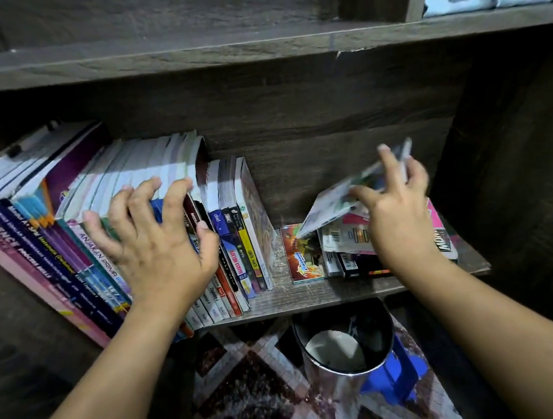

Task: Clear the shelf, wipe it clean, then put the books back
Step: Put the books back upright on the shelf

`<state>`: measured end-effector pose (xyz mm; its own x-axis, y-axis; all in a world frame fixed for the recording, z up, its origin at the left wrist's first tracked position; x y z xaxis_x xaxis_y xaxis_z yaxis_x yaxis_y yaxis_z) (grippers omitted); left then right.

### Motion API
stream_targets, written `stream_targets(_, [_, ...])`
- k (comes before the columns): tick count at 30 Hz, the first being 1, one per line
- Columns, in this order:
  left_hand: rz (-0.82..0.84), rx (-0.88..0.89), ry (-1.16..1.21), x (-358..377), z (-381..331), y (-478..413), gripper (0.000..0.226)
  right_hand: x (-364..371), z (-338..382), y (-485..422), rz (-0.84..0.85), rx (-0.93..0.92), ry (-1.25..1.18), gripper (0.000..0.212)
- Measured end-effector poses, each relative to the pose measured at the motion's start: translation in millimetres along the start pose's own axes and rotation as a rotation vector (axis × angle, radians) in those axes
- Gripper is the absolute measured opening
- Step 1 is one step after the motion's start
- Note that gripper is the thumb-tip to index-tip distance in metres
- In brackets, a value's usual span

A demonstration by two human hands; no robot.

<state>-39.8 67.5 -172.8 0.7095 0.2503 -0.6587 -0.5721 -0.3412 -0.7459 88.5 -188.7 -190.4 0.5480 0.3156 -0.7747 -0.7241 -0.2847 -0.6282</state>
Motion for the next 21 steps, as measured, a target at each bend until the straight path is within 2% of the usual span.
stream_targets(2, [0.004, -0.003, 0.001, -0.5, -1.0, -0.1, 0.057, 7.7, 21.3, 1.9, 0.030, -0.077, -0.058, 0.048])
stream_targets(4, [0.011, -0.009, 0.004, -0.7, -2.6, -0.2, 0.056, 17.7, 44.7, 6.4, 0.087, -0.134, -0.123, 0.051])
stream_targets(8, [0.012, -0.013, 0.003, -0.4, -2.6, 0.2, 0.056, 37.8, 83.4, 8.6, 0.189, -0.410, -0.300, 0.035])
stream_targets(10, [0.011, -0.010, 0.001, -0.7, -1.8, 0.7, 0.056, 42.5, 95.2, 5.5, 0.163, -0.499, -0.487, 0.053])
stream_targets(12, [0.015, -0.006, 0.004, -0.9, -1.3, 0.6, 0.056, 43.0, 103.0, 5.2, 0.144, -0.485, -0.727, 0.072])
stream_targets(14, [0.023, -0.001, 0.010, -0.7, -0.8, 0.0, 0.056, 46.6, 106.9, 6.3, 0.144, -0.361, -0.925, 0.082])
stream_targets(16, [0.023, 0.004, 0.015, -0.4, -0.4, -0.2, 0.055, 58.1, 107.7, 8.2, 0.312, -0.094, -1.055, 0.095])
stream_targets(18, [0.015, 0.008, 0.023, -0.2, 0.2, 0.4, 0.055, 69.5, 105.5, 13.6, 0.630, 0.104, -1.112, 0.094])
stream_targets(20, [0.005, 0.011, 0.026, 0.1, 0.9, 0.8, 0.055, 74.2, 102.5, 21.7, 1.007, 0.116, -1.048, 0.098])
stream_targets(21, [0.002, 0.012, 0.024, 0.5, 1.1, 0.8, 0.055, 75.6, 100.9, 26.0, 1.136, 0.085, -0.973, 0.102])
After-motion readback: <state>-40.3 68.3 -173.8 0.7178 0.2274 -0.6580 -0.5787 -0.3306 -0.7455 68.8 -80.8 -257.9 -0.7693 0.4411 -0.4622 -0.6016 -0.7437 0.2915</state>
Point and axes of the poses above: each hand's wrist, its own y-axis away from the middle knuckle, its own x-axis out of the palm, z = x × y, the point moved 3 cm from there along -y, towards the middle knuckle, and after that the axes turned 3 degrees about -y, right-handed, at the moved point
